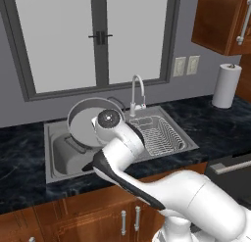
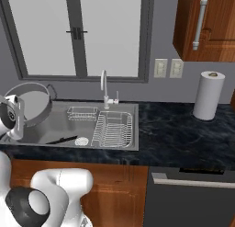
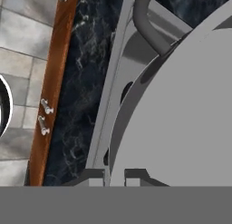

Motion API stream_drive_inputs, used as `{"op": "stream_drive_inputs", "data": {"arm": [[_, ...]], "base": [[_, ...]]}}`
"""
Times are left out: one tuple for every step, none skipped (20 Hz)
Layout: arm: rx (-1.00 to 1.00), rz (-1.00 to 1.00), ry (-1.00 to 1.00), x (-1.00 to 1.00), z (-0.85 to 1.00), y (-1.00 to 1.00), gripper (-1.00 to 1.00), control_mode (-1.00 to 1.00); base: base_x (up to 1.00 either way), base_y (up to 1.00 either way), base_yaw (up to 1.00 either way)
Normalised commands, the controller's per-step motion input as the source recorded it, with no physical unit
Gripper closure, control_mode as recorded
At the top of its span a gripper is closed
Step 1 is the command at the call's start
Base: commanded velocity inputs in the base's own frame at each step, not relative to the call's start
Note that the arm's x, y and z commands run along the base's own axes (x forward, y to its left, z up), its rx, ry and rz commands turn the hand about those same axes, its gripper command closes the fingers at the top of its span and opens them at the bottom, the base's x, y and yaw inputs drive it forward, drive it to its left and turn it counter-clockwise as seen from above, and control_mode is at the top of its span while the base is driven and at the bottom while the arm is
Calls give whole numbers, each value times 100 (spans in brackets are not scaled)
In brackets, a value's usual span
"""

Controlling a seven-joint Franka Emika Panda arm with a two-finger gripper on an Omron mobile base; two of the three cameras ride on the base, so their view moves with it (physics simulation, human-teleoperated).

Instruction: Move the pot and pan from the stove into the sink.

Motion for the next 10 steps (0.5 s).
{"op": "stream_drive_inputs", "data": {"arm": [[0,0,0,0,-1,1,100,-100],[0,0,1,1,-14,4,100,-100],[0,0,2,1,-21,6,100,-100],[0,0,3,1,-31,9,100,-100],[-1,0,4,2,-35,10,100,-100],[-1,0,4,2,-39,11,100,-100],[-1,0,5,3,-40,11,100,-100],[-1,0,5,4,-42,13,100,-100],[-1,0,5,6,-41,14,100,-100],[-2,0,5,10,-40,17,100,-100]], "base": [[0,0,0],[0,0,0],[0,0,0],[0,0,0],[0,0,0],[0,0,0],[0,0,0],[0,0,0],[0,0,0],[0,0,0]]}}
